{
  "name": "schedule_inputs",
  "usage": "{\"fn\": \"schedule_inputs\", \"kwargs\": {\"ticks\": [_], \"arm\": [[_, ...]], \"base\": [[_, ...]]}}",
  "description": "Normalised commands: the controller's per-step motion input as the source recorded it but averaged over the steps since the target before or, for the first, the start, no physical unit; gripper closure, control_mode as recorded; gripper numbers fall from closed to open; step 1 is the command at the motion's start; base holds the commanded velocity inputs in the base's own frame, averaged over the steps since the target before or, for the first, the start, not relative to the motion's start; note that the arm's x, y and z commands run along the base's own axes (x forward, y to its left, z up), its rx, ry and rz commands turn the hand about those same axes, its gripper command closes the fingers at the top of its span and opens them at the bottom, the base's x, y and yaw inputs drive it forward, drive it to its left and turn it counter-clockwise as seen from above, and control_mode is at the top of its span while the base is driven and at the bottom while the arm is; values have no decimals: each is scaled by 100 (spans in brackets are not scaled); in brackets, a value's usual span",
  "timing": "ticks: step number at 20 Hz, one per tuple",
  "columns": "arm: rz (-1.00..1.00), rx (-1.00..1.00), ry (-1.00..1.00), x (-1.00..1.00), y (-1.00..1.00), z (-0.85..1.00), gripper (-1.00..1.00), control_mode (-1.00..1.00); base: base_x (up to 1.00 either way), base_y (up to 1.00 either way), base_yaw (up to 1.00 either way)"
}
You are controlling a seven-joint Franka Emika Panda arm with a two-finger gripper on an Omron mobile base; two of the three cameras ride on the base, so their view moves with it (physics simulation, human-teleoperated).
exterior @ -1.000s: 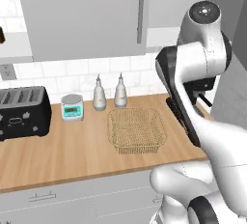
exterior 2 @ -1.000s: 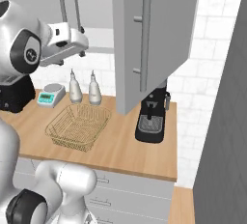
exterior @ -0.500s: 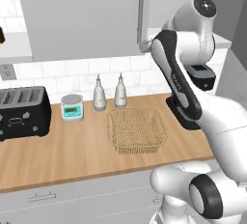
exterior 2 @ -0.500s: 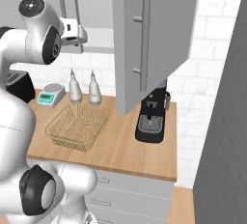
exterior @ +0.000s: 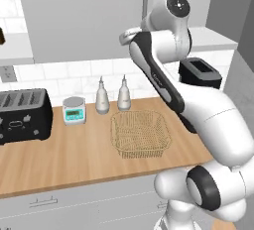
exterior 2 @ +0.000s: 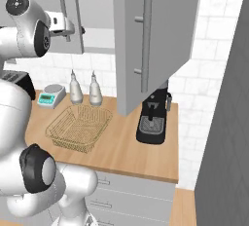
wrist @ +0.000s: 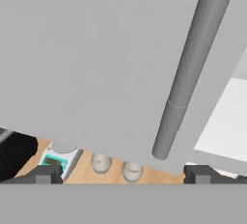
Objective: Open the cabinet, pick up the bread from the cabinet and place it in the basket. Then move the basket to the dining counter.
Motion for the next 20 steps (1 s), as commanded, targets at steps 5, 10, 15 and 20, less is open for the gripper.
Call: {"fn": "schedule_inputs", "kwargs": {"ticks": [5, 10, 15, 20], "arm": [[0, 1, -1, 49, -9, 1, -100, -100], [-2, 0, -5, 57, -21, 0, -100, -100], [-1, 0, -5, 61, -9, 0, -100, -100], [0, 0, -5, 60, -2, -5, 100, -100]], "base": [[0, 0, 0], [0, 0, 0], [0, 0, 0], [0, 0, 0]]}}
